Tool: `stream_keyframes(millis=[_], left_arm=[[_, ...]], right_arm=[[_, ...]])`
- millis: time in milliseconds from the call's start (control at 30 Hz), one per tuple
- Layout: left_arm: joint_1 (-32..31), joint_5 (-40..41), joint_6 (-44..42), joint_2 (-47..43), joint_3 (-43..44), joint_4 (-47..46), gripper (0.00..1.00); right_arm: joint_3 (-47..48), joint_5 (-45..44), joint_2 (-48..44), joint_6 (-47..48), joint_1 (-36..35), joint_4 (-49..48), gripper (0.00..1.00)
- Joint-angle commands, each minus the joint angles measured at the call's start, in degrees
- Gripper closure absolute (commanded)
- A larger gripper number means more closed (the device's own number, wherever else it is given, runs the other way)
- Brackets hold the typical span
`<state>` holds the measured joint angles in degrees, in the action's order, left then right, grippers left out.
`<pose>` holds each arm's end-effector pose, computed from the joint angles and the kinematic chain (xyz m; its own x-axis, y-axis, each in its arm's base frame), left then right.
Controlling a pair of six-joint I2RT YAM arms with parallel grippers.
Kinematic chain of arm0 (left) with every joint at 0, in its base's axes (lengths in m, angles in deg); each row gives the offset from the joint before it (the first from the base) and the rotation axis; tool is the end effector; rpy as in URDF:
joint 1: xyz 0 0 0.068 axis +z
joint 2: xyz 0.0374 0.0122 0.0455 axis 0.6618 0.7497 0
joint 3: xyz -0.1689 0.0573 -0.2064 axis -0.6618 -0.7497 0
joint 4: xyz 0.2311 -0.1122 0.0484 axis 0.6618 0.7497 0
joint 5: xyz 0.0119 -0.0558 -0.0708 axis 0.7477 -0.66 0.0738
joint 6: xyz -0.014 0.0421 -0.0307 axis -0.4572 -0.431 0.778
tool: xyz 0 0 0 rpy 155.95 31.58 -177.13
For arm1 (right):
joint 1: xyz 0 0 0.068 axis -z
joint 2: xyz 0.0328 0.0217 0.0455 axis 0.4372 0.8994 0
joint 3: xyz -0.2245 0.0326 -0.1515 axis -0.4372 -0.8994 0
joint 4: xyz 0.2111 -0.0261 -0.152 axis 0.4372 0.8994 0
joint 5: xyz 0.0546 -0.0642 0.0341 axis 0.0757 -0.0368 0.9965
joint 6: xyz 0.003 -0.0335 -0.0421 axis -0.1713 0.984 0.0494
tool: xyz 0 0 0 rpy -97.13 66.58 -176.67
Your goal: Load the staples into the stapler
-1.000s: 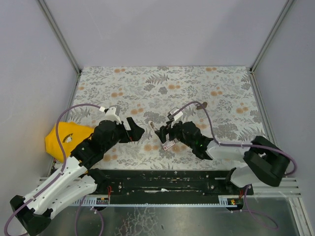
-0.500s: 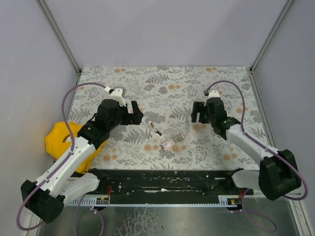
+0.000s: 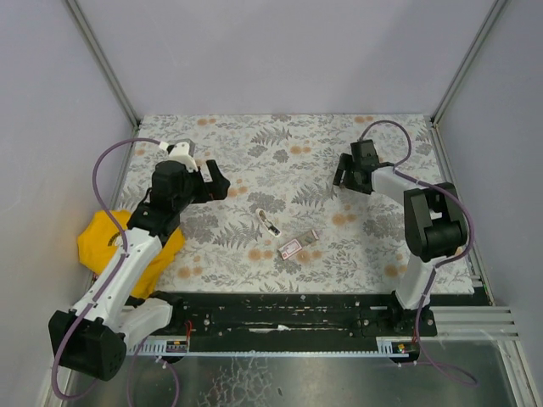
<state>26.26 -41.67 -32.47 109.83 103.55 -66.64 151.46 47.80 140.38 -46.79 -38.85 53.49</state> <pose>0.2233 -0.0625 0.3123 -0.4862 -0.1748 -0.8562 0.1697 0.9422 -0.2888 0.3819 0.0836 0.1773 -0.7040 0.3085 -0.6397 0.1970 0.9502 0.2414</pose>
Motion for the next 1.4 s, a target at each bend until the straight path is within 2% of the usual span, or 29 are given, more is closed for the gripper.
stream_keyframes(millis=[0, 167, 333, 600, 767, 933, 1033, 1167, 1367], left_arm=[[1.7, -1.85, -0.15, -1.3, -0.61, -4.35, 0.0], [3.03, -3.6, 0.61, -1.61, -1.06, -4.51, 0.0], [3.61, -4.69, 0.99, -1.44, -1.16, -4.65, 0.0], [4.03, -5.16, 1.4, -1.44, -1.58, -4.82, 0.0], [4.18, -5.51, 1.57, -1.25, -1.67, -4.82, 0.0], [4.15, -5.84, 1.16, -1.6, -1.93, -4.85, 0.0], [4.1, -7.08, 0.71, -2.07, -2.45, -5.43, 0.02], [2.66, -9.04, 0.12, -2.47, -3.05, -6.82, 0.06], [-9.81, -3.55, -1.17, -2.63, -1.81, -7.41, 0.07]], right_arm=[[5.82, -0.5, 2.69, -3.82, -0.08, 1.03, 0.23], [7.94, -2.89, 6.97, -6.02, -0.21, 1.24, 0.35], [10.17, -4.55, 10.18, -5.46, -1.07, 2.27, 0.39], [4.92, -9.46, 7.53, -5.59, -1.22, 1.53, 0.64], [2.62, -9.87, 6.14, -5.31, -1.23, 0.24, 0.72], [1.89, -8.79, 5.37, -3.91, -1.15, -1.61, 0.9], [1.5, -7.08, 3.33, -2.36, -1.22, -1.44, 1.0], [-0.41, -1.04, -3.23, 1.81, -1.14, -0.42, 1.0], [-3.27, 17.64, -14.11, 5.47, -1.21, 7.11, 1.0]])
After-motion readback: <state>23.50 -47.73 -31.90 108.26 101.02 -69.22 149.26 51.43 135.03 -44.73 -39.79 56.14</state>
